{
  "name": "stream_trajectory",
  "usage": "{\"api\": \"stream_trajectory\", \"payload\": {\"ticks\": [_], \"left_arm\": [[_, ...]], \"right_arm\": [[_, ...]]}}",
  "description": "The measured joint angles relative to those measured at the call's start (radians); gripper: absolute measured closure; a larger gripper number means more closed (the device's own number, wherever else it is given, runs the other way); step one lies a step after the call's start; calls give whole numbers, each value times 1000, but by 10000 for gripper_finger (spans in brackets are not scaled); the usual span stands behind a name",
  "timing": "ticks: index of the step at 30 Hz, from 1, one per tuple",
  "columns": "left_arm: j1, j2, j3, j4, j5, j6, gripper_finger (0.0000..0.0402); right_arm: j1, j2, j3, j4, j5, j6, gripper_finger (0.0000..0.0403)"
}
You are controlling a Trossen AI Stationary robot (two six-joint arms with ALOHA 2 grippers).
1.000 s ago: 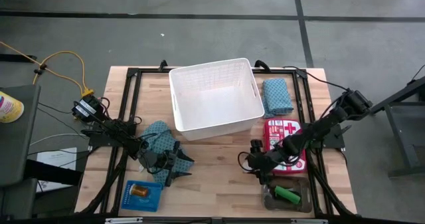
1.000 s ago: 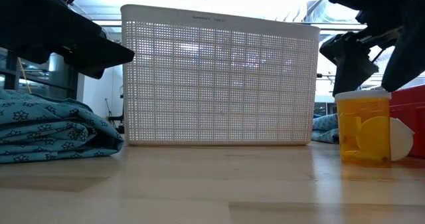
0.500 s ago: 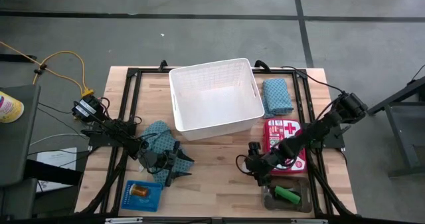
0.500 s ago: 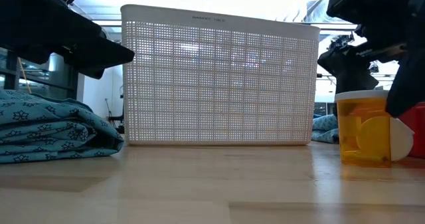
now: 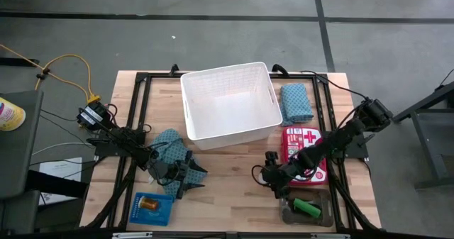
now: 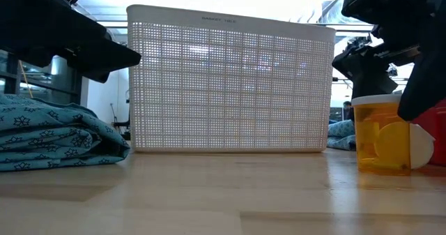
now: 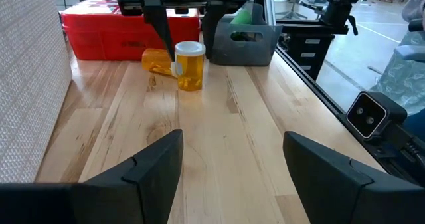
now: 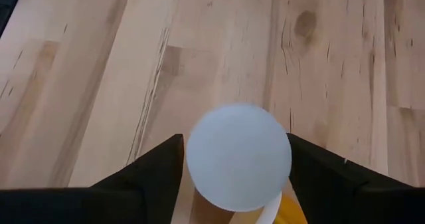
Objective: Pick & place medical supplies in basket/bin
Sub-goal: Put the bottom orange pill bottle into the blue bin
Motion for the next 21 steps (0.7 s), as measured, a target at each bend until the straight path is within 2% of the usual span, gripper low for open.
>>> {"api": "stream_trajectory", "payload": {"ticks": [8,14,21], "left_arm": [[0,0,0,0,0,0,149],[0,0,0,0,0,0,149],[0,0,0,0,0,0,149]], "right_arm": [[0,0,0,0,-2,0,203],[0,-18,0,4,-4,1,199],[-3,-112,0,24,0,-23,203]]}}
